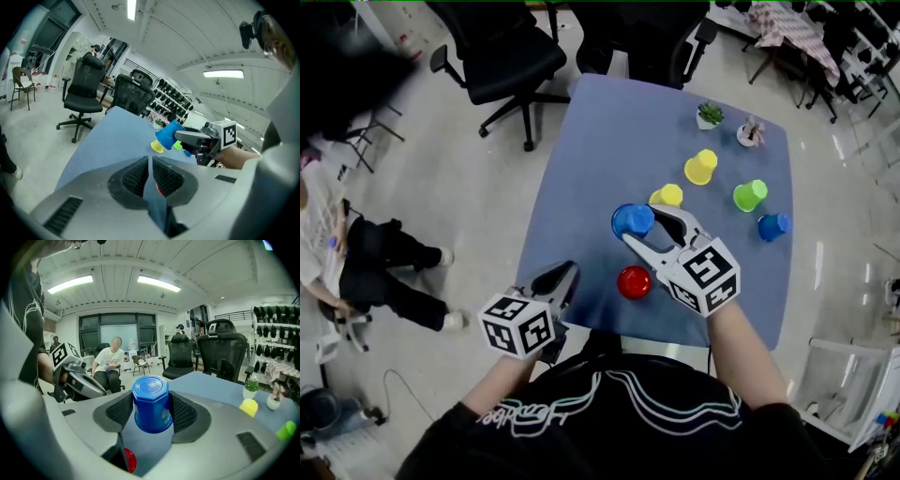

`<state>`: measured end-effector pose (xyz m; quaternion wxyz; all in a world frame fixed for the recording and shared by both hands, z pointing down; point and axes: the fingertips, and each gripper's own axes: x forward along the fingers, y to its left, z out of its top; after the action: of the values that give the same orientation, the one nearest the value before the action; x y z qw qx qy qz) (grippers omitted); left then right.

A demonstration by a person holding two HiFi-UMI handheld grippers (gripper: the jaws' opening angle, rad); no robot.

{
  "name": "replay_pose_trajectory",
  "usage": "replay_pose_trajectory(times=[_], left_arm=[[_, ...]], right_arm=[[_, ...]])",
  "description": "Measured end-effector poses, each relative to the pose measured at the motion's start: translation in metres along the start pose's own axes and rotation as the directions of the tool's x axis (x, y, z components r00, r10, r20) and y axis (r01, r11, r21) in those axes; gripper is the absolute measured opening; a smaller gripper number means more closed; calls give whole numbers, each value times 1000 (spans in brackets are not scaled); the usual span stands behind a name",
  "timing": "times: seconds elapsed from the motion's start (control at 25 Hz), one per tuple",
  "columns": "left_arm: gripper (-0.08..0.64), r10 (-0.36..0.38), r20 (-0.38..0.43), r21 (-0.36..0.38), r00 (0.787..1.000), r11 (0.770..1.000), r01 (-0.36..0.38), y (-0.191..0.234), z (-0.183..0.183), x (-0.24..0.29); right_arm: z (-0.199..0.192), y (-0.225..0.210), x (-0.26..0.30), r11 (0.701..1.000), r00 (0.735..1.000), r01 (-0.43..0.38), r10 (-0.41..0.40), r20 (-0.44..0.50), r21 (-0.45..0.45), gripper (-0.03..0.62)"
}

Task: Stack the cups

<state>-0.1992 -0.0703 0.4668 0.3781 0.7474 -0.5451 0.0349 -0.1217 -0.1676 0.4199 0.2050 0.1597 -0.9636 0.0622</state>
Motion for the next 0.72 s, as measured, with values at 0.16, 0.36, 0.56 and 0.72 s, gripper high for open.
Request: replay_pose_trajectory(times=[0.16,0.36,0.56,0.72], left_arm=[[48,-5,7,5,1000,1000,5,-14,-5,-5],[48,-13,11,19,1000,1000,12,-34,-13,-7],[48,-20,9,29,1000,999,19,-51,-24,-12],[48,-13,-3,58,1000,998,14,-63,-34,-13]], right_arm=[[-1,6,-22,1000,1000,19,-19,7,-1,256],[-5,10,-51,999,998,54,-54,23,-4,256],[-13,18,-79,997,997,78,-78,29,-11,256],[-24,21,-97,996,995,95,-95,31,1,256]])
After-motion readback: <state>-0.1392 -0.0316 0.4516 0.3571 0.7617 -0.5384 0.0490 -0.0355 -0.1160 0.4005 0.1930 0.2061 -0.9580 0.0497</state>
